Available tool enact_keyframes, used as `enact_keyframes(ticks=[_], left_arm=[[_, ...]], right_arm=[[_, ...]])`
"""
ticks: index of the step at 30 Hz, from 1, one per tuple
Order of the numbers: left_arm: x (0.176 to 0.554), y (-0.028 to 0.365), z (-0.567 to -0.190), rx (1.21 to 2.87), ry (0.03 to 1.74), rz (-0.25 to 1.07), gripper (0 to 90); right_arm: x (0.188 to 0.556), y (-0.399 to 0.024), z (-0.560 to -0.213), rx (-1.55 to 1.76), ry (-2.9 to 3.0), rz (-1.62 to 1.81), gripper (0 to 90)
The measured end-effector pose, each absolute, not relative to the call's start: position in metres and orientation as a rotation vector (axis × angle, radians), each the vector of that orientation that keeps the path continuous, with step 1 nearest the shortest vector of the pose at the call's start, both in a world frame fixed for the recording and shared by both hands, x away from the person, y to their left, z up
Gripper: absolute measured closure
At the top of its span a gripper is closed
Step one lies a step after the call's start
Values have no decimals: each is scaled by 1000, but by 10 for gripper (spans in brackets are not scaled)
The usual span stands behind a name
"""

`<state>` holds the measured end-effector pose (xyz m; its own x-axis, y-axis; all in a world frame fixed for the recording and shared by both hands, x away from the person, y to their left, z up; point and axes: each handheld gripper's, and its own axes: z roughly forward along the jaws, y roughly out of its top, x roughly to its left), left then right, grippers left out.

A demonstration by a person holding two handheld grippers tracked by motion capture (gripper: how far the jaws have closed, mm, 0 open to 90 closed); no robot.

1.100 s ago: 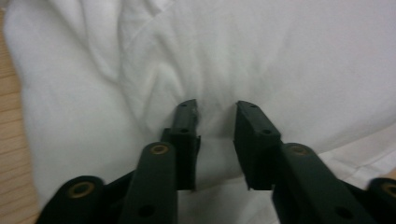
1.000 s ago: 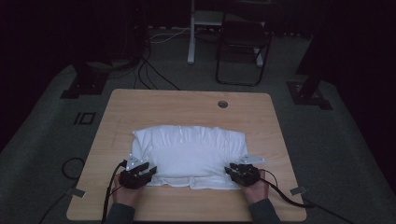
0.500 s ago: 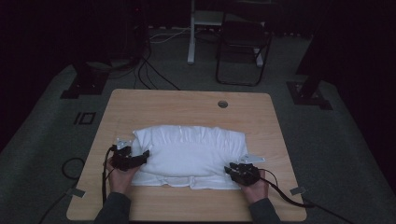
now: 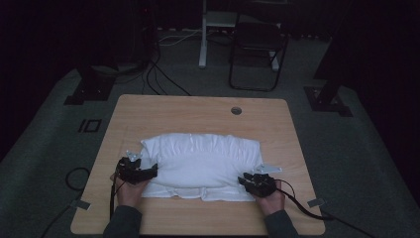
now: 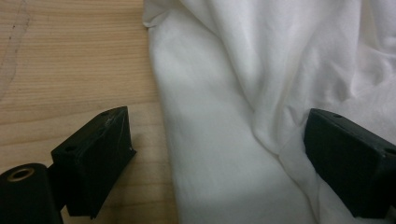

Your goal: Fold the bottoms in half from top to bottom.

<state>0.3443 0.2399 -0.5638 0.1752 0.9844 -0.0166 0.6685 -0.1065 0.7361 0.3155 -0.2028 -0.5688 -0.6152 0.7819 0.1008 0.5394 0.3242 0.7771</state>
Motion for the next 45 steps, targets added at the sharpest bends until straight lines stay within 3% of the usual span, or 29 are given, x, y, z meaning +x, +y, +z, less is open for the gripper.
enact_keyframes(ticks=[9,17,22,29,32,37,40,42,45], left_arm=[[338,235,-562,1849,1513,612,139],[337,240,-559,1771,1461,380,139],[335,230,-560,1816,1449,440,138],[336,227,-559,1844,1426,423,157],[335,225,-558,1851,1419,412,243],[334,219,-557,1889,1396,417,570],[333,216,-555,1902,1382,433,718],[332,213,-552,1914,1376,483,784],[330,216,-547,1889,1370,510,809]], right_arm=[[316,-204,-570,1187,2300,1197,663],[317,-205,-570,1183,2303,1202,663],[317,-205,-570,1179,2305,1201,662],[317,-205,-570,1172,2307,1198,662],[317,-205,-570,1169,2308,1197,661],[317,-204,-570,1167,2310,1194,661],[317,-204,-570,1166,2310,1192,660],[317,-205,-569,1167,2312,1192,660],[317,-205,-570,1169,2313,1195,660]])
